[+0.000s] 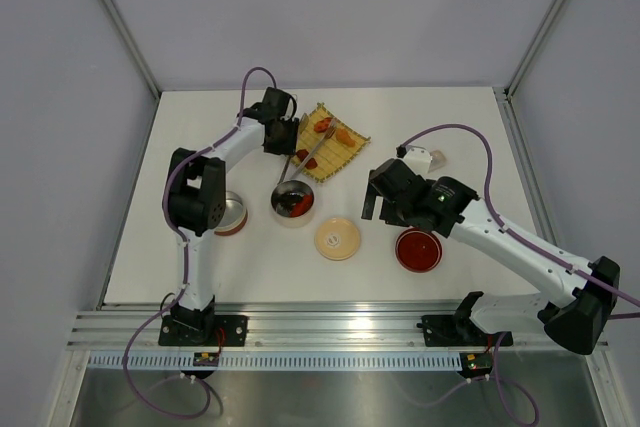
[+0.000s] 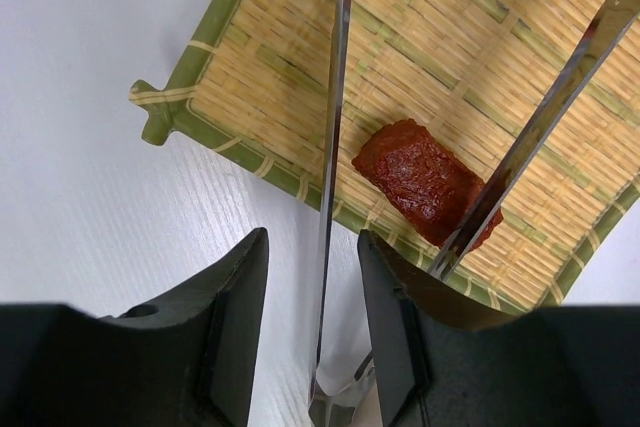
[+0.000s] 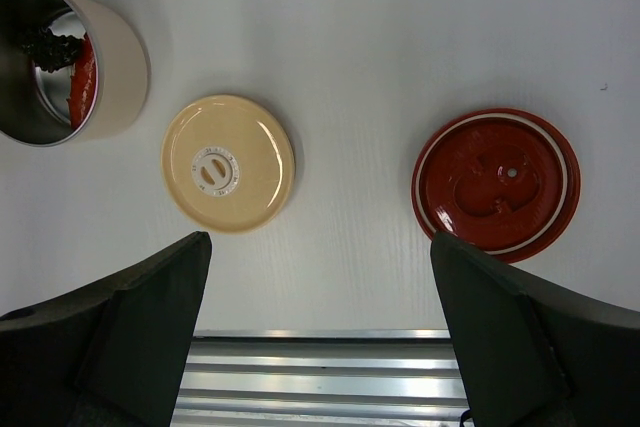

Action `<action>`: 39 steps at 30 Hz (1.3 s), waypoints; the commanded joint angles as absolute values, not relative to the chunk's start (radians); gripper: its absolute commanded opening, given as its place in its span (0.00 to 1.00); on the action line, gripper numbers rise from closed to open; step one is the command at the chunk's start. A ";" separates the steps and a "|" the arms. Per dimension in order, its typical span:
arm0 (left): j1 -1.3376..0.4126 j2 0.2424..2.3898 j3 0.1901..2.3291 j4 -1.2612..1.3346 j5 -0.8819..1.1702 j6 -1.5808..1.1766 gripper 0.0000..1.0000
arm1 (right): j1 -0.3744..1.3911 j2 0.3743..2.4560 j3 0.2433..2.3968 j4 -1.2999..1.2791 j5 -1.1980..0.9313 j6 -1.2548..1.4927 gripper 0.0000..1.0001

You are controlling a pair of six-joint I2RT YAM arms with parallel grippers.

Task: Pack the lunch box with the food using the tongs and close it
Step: Pick up the clamp from the plate.

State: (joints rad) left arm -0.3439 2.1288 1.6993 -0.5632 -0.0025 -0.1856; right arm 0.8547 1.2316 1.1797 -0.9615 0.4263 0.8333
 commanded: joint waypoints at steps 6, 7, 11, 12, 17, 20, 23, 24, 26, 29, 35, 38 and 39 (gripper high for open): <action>-0.341 2.148 1.710 -0.563 0.015 -0.179 0.38 | 0.859 1.226 1.170 -0.931 0.433 0.830 0.99; -0.339 2.152 1.713 -0.569 0.012 -0.179 0.38 | 0.858 1.224 1.169 -0.931 0.433 0.833 1.00; -0.341 2.163 1.710 -0.574 0.015 -0.181 0.39 | 0.858 1.213 1.163 -0.931 0.434 0.833 1.00; -0.339 2.164 1.710 -0.572 0.017 -0.181 0.39 | 0.857 1.212 1.161 -0.931 0.436 0.833 0.99; -0.341 2.180 1.720 -0.586 0.018 -0.179 0.37 | 0.859 1.204 1.160 -0.931 0.437 0.828 1.00; -0.341 2.169 1.718 -0.591 0.011 -0.179 0.25 | 0.858 1.206 1.164 -0.931 0.437 0.827 0.99; -0.339 2.137 1.721 -0.600 0.000 -0.169 0.10 | 0.859 1.207 1.167 -0.928 0.436 0.822 1.00; -0.341 2.119 1.726 -0.609 -0.026 -0.160 0.06 | 0.858 1.210 1.170 -0.927 0.436 0.821 0.99; -0.339 2.100 1.729 -0.615 -0.049 -0.150 0.02 | 0.858 1.212 1.172 -0.923 0.434 0.818 0.99; -0.339 2.066 1.738 -0.633 -0.075 -0.135 0.00 | 0.858 1.216 1.175 -0.917 0.431 0.808 0.99; -0.334 2.004 1.736 -0.641 -0.057 -0.124 0.00 | 0.857 1.226 1.186 -0.916 0.434 0.785 1.00; -0.325 1.976 1.736 -0.638 -0.045 -0.143 0.00 | 0.859 1.226 1.187 -0.916 0.436 0.781 0.99; -0.322 1.971 1.738 -0.637 -0.034 -0.144 0.00 | 0.859 1.227 1.186 -0.916 0.437 0.779 1.00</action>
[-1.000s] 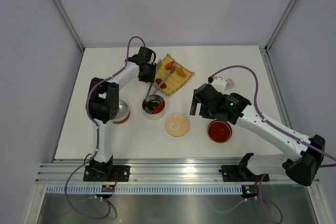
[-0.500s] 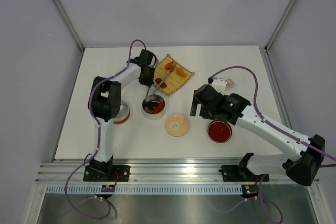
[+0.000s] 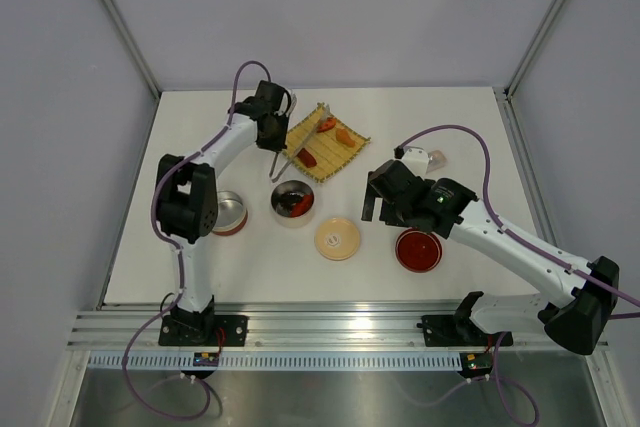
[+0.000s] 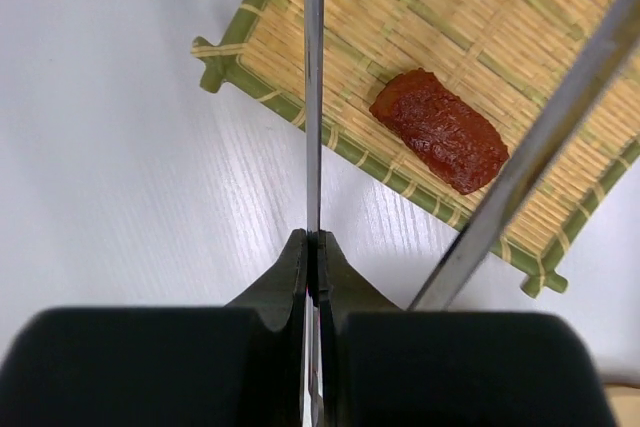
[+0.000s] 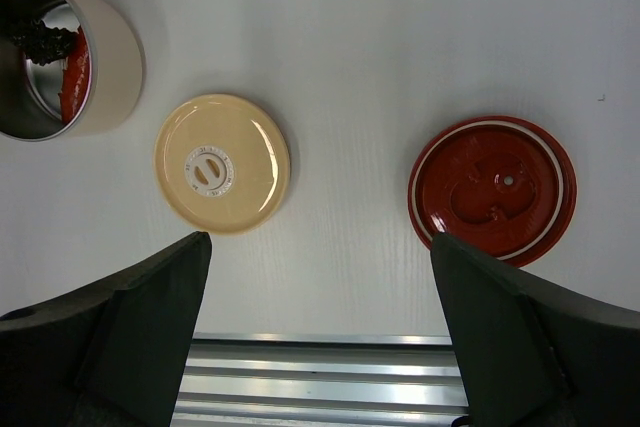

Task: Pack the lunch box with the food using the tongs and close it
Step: Pick up the clamp from the plate, then place the clamp at the center of the board.

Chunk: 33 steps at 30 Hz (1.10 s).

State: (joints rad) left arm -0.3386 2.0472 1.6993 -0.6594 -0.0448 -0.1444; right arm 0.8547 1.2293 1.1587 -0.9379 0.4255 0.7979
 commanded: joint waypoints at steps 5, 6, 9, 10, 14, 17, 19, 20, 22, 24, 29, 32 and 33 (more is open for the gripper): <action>-0.282 1.951 1.755 -0.664 -0.053 -0.161 0.00 | 0.859 1.218 1.174 -0.914 0.440 0.781 1.00; -0.272 1.950 1.758 -0.675 -0.076 -0.166 0.00 | 0.859 1.215 1.166 -0.916 0.440 0.782 0.99; -0.210 1.950 1.753 -0.709 -0.146 -0.215 0.00 | 0.859 1.198 1.146 -0.911 0.449 0.785 1.00; -0.172 1.950 1.746 -0.712 -0.156 -0.224 0.00 | 0.858 1.192 1.141 -0.904 0.449 0.785 0.99; -0.106 1.960 1.718 -0.733 -0.221 -0.274 0.00 | 0.857 1.196 1.132 -0.897 0.448 0.782 1.00; -0.071 2.012 1.736 -0.776 -0.253 -0.310 0.00 | 0.859 1.206 1.135 -0.896 0.446 0.773 1.00; -0.066 2.060 1.764 -0.795 -0.282 -0.316 0.00 | 0.857 1.207 1.137 -0.894 0.448 0.770 1.00; -0.066 2.072 1.767 -0.790 -0.291 -0.314 0.00 | 0.859 1.206 1.134 -0.894 0.448 0.770 1.00; -0.064 2.092 1.770 -0.779 -0.314 -0.319 0.00 | 0.859 1.201 1.127 -0.887 0.451 0.765 1.00; -0.061 2.127 1.781 -0.770 -0.331 -0.330 0.00 | 0.858 1.201 1.127 -0.890 0.449 0.765 1.00; -0.055 2.166 1.804 -0.769 -0.310 -0.344 0.20 | 0.859 1.197 1.118 -0.894 0.449 0.773 1.00; -0.055 2.157 1.799 -0.767 -0.288 -0.341 0.51 | 0.859 1.195 1.108 -0.893 0.442 0.782 1.00; -0.055 2.140 1.790 -0.764 -0.285 -0.344 0.61 | 0.859 1.195 1.104 -0.894 0.440 0.784 1.00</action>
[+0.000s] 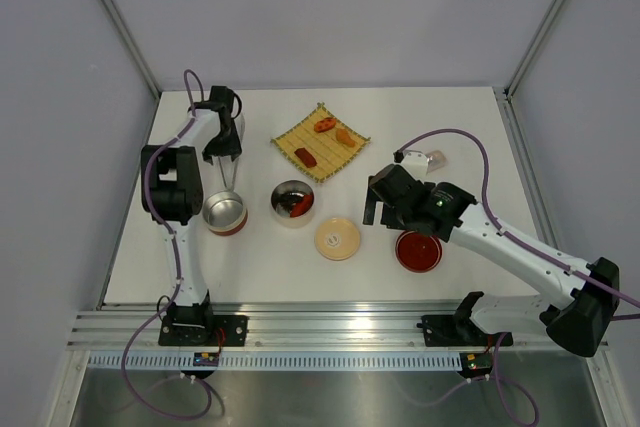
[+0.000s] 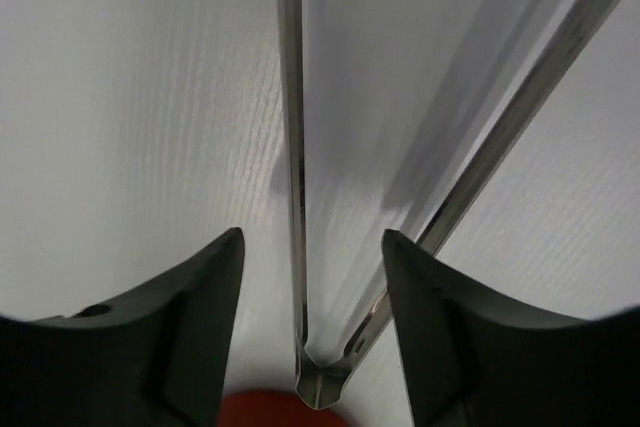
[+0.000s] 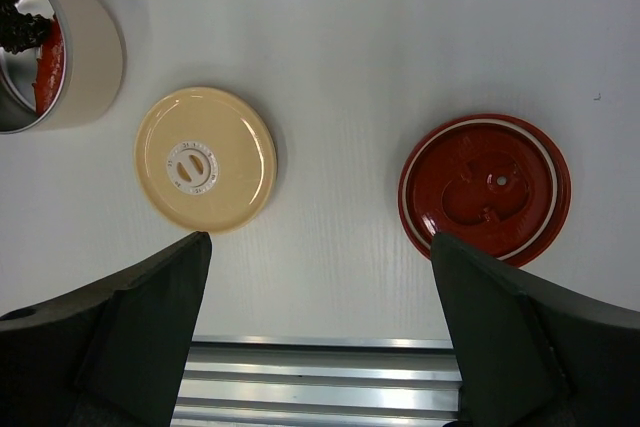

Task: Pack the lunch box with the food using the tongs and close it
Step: Place the clamp at the center of the board.

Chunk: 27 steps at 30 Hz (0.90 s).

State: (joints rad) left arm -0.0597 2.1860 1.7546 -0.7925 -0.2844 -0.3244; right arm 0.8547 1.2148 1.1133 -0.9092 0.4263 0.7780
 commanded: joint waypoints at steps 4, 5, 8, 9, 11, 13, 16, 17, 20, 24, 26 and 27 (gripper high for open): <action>-0.055 2.077 1.753 -0.738 -0.287 -0.347 0.75 | 0.859 1.195 1.100 -0.888 0.437 0.787 1.00; -0.055 2.063 1.747 -0.733 -0.291 -0.348 0.78 | 0.859 1.195 1.100 -0.887 0.436 0.787 0.99; -0.055 2.002 1.694 -0.698 -0.288 -0.351 0.88 | 0.859 1.198 1.100 -0.874 0.428 0.784 0.99; -0.055 1.987 1.675 -0.684 -0.281 -0.351 0.93 | 0.859 1.201 1.100 -0.871 0.426 0.784 1.00; -0.055 1.956 1.629 -0.657 -0.256 -0.350 0.99 | 0.859 1.206 1.103 -0.870 0.425 0.779 0.99; -0.055 1.954 1.611 -0.649 -0.233 -0.347 0.99 | 0.858 1.210 1.104 -0.868 0.420 0.779 1.00; -0.055 1.980 1.609 -0.647 -0.203 -0.338 0.99 | 0.858 1.209 1.103 -0.865 0.420 0.778 0.99; -0.055 1.988 1.608 -0.646 -0.198 -0.334 0.99 | 0.859 1.207 1.103 -0.867 0.420 0.778 1.00; -0.055 2.022 1.583 -0.618 -0.189 -0.311 0.99 | 0.859 1.201 1.095 -0.868 0.423 0.781 1.00; -0.055 2.089 1.566 -0.609 -0.179 -0.311 0.95 | 0.857 1.184 1.075 -0.862 0.422 0.795 0.99; -0.054 2.097 1.566 -0.594 -0.167 -0.319 0.93 | 0.859 1.180 1.072 -0.864 0.417 0.796 0.99; -0.054 2.098 1.565 -0.588 -0.167 -0.319 0.93 | 0.858 1.178 1.071 -0.871 0.419 0.796 0.99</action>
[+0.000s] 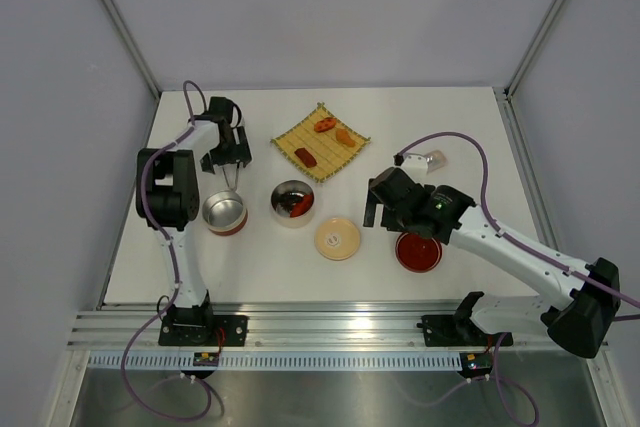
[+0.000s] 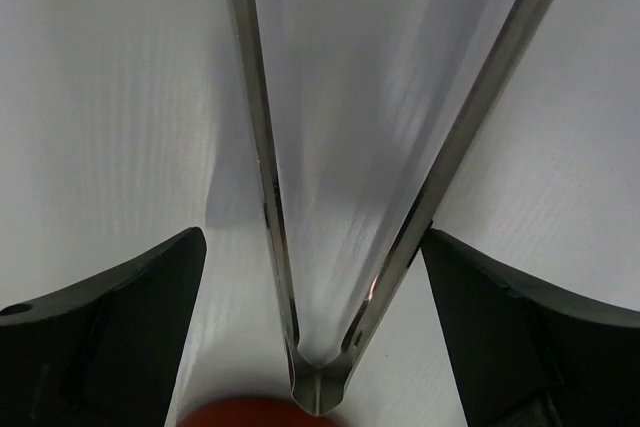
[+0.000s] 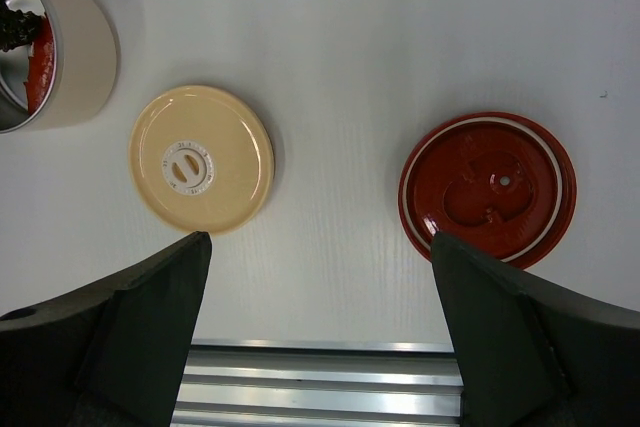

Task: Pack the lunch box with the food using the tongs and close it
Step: Place the clamp at the center of the board, then pick up the clamp at the center of the board.

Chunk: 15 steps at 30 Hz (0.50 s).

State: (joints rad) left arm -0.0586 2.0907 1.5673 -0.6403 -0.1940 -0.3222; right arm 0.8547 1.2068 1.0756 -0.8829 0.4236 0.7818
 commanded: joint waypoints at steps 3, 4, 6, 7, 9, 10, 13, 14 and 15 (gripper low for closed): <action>-0.054 2.123 1.580 -0.587 -0.178 -0.307 0.87 | 0.859 1.169 1.065 -0.879 0.425 0.796 0.99; -0.054 2.140 1.600 -0.603 -0.182 -0.305 0.85 | 0.858 1.166 1.065 -0.879 0.425 0.796 0.99; -0.054 2.148 1.609 -0.609 -0.184 -0.299 0.82 | 0.857 1.163 1.060 -0.879 0.428 0.795 0.99; -0.052 2.151 1.617 -0.609 -0.181 -0.298 0.80 | 0.859 1.161 1.060 -0.880 0.429 0.795 0.99; -0.052 2.151 1.623 -0.609 -0.187 -0.293 0.80 | 0.858 1.161 1.060 -0.884 0.430 0.798 0.99; -0.052 2.151 1.629 -0.614 -0.190 -0.288 0.81 | 0.859 1.161 1.060 -0.887 0.430 0.801 1.00; -0.052 2.164 1.660 -0.627 -0.193 -0.284 0.88 | 0.859 1.157 1.058 -0.885 0.428 0.807 1.00; -0.052 2.169 1.676 -0.630 -0.192 -0.284 0.87 | 0.859 1.154 1.058 -0.888 0.428 0.807 0.99; -0.052 2.181 1.686 -0.635 -0.189 -0.284 0.86 | 0.859 1.151 1.060 -0.891 0.429 0.807 0.99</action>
